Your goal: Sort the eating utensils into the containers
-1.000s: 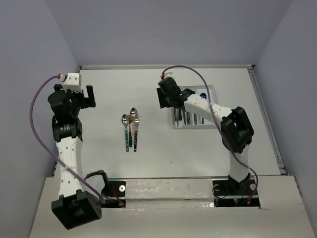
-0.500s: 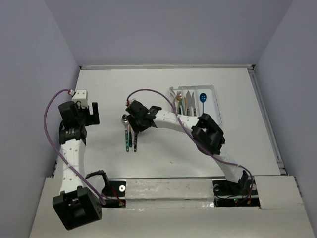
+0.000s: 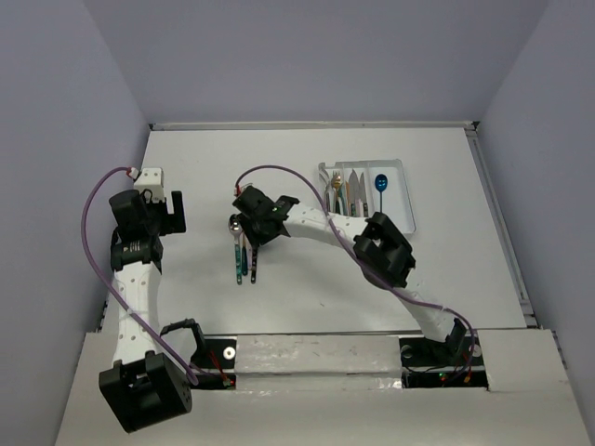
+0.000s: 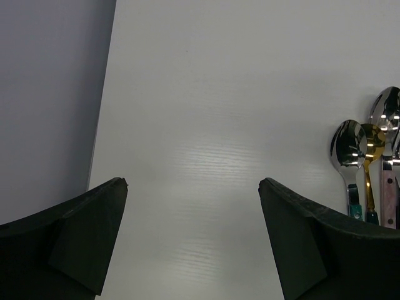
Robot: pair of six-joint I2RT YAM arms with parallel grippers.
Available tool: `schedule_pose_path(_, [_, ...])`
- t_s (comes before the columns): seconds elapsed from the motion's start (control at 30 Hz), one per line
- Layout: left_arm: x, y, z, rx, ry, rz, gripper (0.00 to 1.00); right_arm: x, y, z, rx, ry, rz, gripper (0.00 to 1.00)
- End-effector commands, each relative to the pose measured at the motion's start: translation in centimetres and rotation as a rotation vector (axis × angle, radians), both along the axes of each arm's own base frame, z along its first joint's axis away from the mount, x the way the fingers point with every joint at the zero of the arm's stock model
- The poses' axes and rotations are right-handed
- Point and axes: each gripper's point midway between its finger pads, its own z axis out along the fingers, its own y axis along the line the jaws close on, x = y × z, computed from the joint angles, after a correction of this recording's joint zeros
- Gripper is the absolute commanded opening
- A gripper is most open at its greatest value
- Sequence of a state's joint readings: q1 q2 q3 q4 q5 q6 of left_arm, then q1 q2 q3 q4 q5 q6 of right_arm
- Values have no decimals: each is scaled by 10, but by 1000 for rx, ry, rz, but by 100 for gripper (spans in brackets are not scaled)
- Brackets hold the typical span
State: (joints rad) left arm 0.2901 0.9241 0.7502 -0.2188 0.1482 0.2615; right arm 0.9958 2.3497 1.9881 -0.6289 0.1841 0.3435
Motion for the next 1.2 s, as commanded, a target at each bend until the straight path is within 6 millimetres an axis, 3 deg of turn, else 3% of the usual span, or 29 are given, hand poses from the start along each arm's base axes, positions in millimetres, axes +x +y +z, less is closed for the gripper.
schedule_pose_path(0.0, [2, 4, 14, 25, -54, 11, 99, 9, -3, -7, -52, -37, 0, 49])
schedule_pose_path(0.23, [2, 6, 14, 31, -57, 23, 99, 23, -18, -32, -150, -39, 0, 47])
schedule_pose_path(0.43, [2, 9, 14, 38, -56, 37, 99, 16, -36, -48, -194, 5, -22, 39])
schedule_pose_path(0.57, [1, 10, 13, 37, -54, 44, 99, 6, -57, -48, -227, 16, -55, 32])
schedule_pose_path(0.63, [1, 10, 14, 38, -57, 44, 99, 4, -67, -36, -230, -4, -80, 27])
schedule_pose_path(0.73, [1, 10, 13, 36, -55, 42, 99, 0, -100, -40, -235, 13, -147, 27])
schedule_pose_path(0.8, [1, 9, 13, 38, -54, 39, 99, 10, -103, -34, -143, 13, -202, 24])
schedule_pose_path(0.83, [1, 9, 14, 36, -56, 41, 99, 10, -105, -31, -114, 18, -213, 17])
schedule_pose_path(0.87, [2, 9, 13, 37, -55, 39, 99, 8, -101, -24, -66, 17, -212, 12])
schedule_pose_path(0.9, [2, 9, 13, 37, -55, 40, 99, 8, -100, -19, -48, 7, -210, 1])
schedule_pose_path(1.0, [2, 9, 11, 35, -49, 39, 99, 15, -92, 12, 65, -57, -182, 0])
schedule_pose_path(1.03, [3, 9, 11, 37, -49, 32, 99, 19, -88, 42, 135, -109, -175, 0])
schedule_pose_path(1.17, [3, 7, 10, 33, -47, 24, 99, 33, -80, 112, 293, -252, -113, 0])
